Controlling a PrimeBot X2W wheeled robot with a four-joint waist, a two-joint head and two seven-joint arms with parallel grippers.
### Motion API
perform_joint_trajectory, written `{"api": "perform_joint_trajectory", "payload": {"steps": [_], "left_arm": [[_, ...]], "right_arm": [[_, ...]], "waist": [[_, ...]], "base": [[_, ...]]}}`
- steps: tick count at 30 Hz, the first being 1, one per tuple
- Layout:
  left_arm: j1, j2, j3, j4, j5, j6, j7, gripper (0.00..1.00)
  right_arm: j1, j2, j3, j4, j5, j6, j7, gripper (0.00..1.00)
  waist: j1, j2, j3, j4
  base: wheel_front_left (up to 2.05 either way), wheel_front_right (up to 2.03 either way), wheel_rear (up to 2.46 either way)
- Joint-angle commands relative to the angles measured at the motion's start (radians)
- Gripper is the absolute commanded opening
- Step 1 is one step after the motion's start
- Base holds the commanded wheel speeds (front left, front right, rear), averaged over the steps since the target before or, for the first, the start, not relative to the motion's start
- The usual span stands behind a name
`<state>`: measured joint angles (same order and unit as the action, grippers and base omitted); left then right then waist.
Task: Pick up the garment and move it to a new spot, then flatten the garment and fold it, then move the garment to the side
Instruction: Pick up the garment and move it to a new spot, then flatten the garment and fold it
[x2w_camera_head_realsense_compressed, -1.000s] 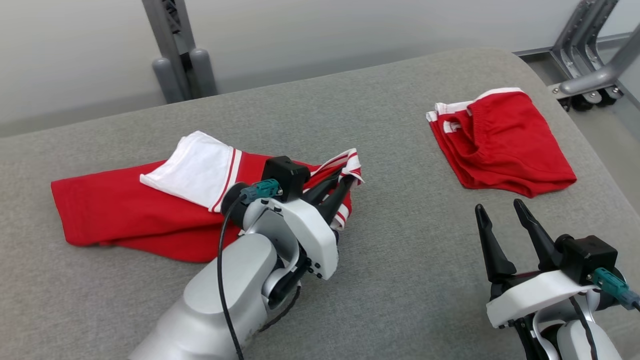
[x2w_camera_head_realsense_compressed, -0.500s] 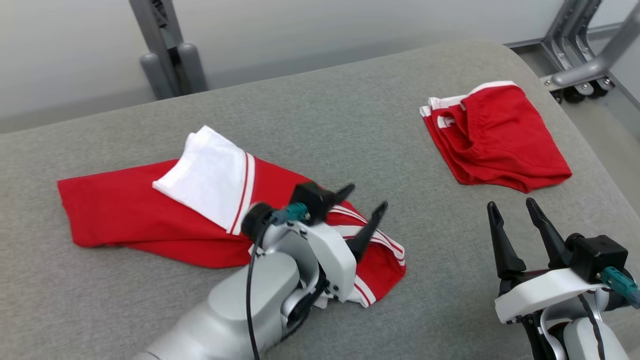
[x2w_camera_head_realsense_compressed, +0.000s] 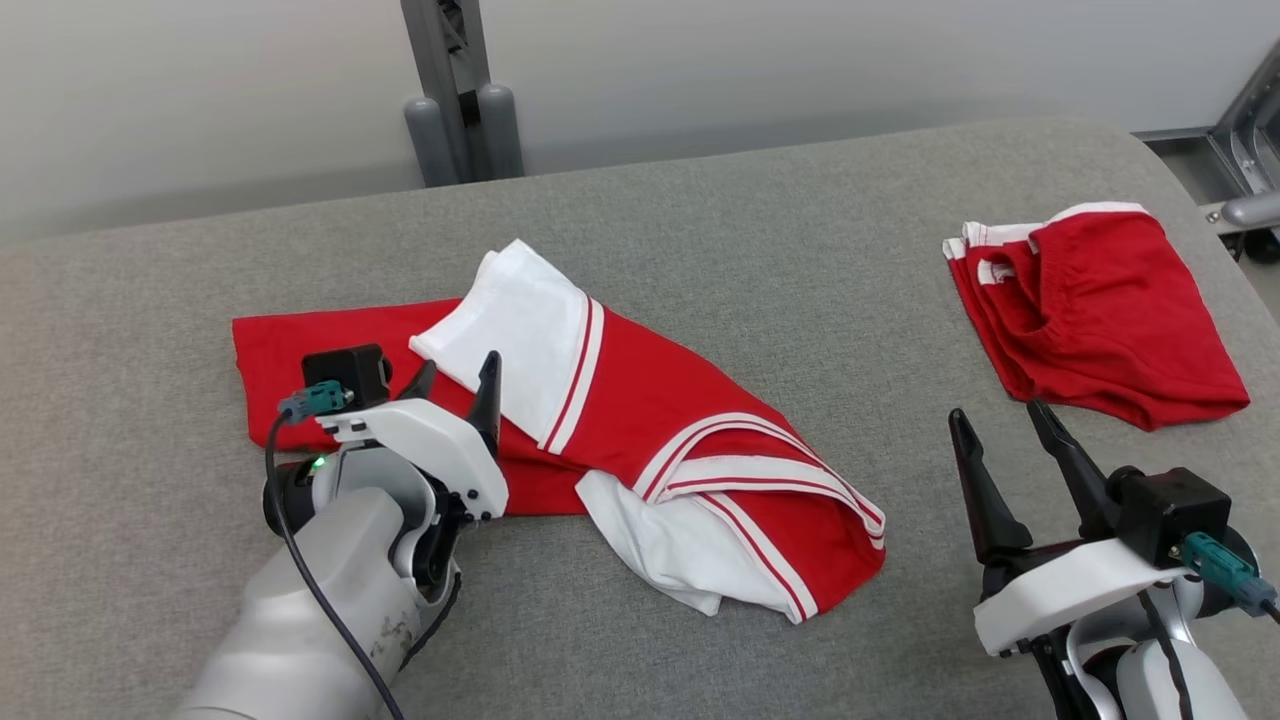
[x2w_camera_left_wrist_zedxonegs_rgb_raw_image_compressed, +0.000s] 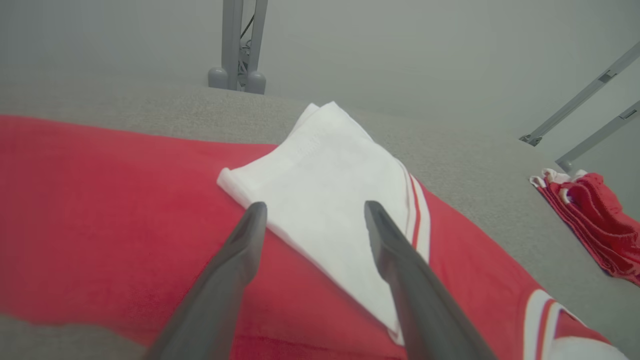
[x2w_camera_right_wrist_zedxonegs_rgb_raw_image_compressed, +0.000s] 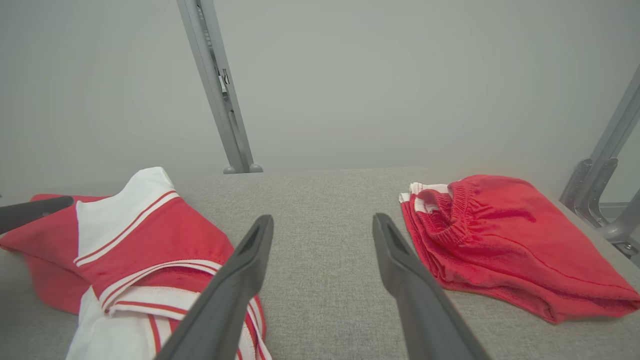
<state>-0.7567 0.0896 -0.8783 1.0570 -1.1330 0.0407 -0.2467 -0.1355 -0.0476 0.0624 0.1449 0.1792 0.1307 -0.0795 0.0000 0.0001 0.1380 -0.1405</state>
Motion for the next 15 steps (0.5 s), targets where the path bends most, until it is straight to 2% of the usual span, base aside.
{"api": "perform_joint_trajectory", "payload": {"steps": [1,7,15], "left_arm": [[-0.021,0.007,0.007,0.013,-0.009,-0.006,0.004,1.00],[-0.058,0.003,0.038,0.120,-0.048,-0.023,0.053,1.00],[-0.084,-0.008,0.047,0.155,-0.061,-0.041,0.048,1.00]], "right_arm": [[-0.011,-0.006,-0.004,-0.006,-0.003,0.000,0.003,1.00],[-0.020,-0.006,-0.024,-0.017,-0.012,0.000,0.002,1.00],[-0.034,-0.006,-0.005,-0.011,-0.001,0.000,-0.002,1.00]], "waist": [[0.0000,-0.0001,0.021,-0.018],[0.0000,-0.0001,0.064,-0.041],[0.0000,-0.0001,0.075,-0.051]], "base": [[0.00,0.00,0.00],[0.00,0.00,0.00],[0.00,0.00,0.00]]}}
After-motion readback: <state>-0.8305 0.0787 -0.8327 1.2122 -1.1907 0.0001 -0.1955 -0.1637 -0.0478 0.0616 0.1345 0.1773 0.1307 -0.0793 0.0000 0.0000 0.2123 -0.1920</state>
